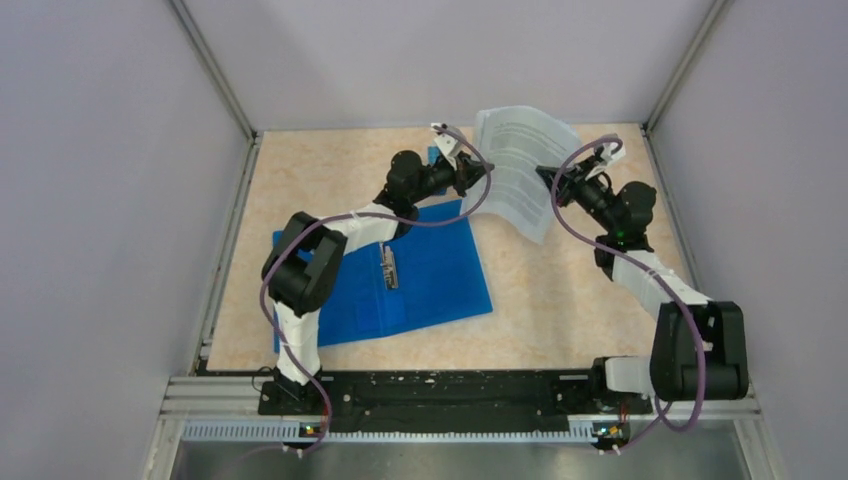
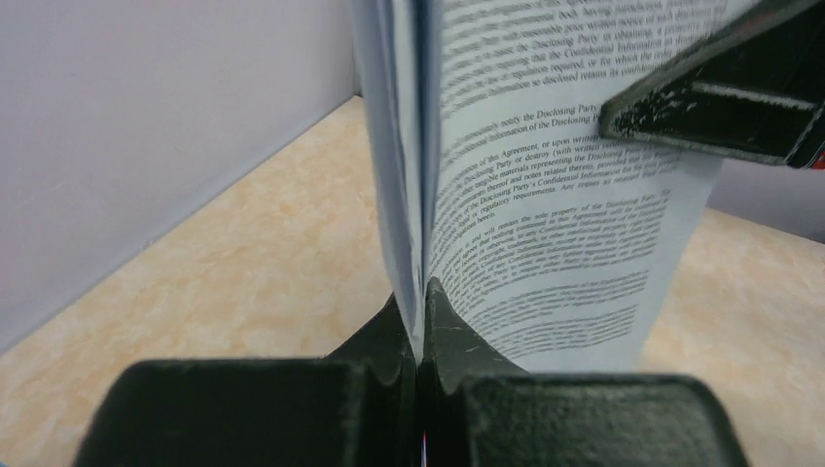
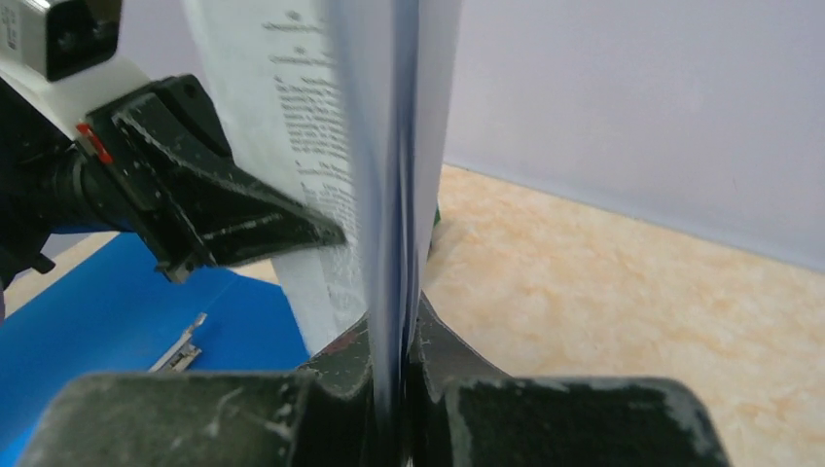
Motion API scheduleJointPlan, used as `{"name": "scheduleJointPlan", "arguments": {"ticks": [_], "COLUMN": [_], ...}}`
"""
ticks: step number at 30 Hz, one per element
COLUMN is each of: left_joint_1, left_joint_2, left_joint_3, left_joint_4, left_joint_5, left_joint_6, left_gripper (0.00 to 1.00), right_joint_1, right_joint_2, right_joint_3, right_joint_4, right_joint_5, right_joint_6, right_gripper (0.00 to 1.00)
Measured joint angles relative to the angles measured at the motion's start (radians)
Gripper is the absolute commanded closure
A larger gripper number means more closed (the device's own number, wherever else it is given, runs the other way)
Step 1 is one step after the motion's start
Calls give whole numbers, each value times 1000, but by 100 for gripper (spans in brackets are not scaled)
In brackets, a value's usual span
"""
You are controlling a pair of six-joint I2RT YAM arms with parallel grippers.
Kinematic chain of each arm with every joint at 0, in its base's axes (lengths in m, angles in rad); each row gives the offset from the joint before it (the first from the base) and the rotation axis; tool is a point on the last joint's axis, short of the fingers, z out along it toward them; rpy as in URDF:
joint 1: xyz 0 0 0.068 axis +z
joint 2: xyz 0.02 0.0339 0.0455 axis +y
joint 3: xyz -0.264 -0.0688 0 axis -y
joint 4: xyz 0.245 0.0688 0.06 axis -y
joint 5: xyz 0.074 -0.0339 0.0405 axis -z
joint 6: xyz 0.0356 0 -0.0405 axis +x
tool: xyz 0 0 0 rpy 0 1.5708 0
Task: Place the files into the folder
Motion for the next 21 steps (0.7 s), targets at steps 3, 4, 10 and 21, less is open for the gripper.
{"name": "scheduleJointPlan", "arguments": {"ticks": [3, 4, 10, 21], "left_joint_1": [39, 50, 94, 94], "left_joint_2": [101, 127, 273, 391], "left_joint_3": [68, 87, 210, 269], "left_joint_4": [99, 127, 253, 310], "left_joint_5": [57, 71, 131, 176], "left_joint_6": [-51, -61, -89, -140], "left_gripper": [100, 100, 100, 96], "right_joint_1": [-23, -26, -27, -59], "right_joint_2": [84, 109, 264, 335], "right_joint_3": [-39, -43, -46, -46], "right_joint_4": [120, 150, 325, 365], "right_joint_5": [14, 17, 22, 48], "right_joint_6": [31, 39, 89, 109], "right_gripper": [89, 88, 83, 77]}}
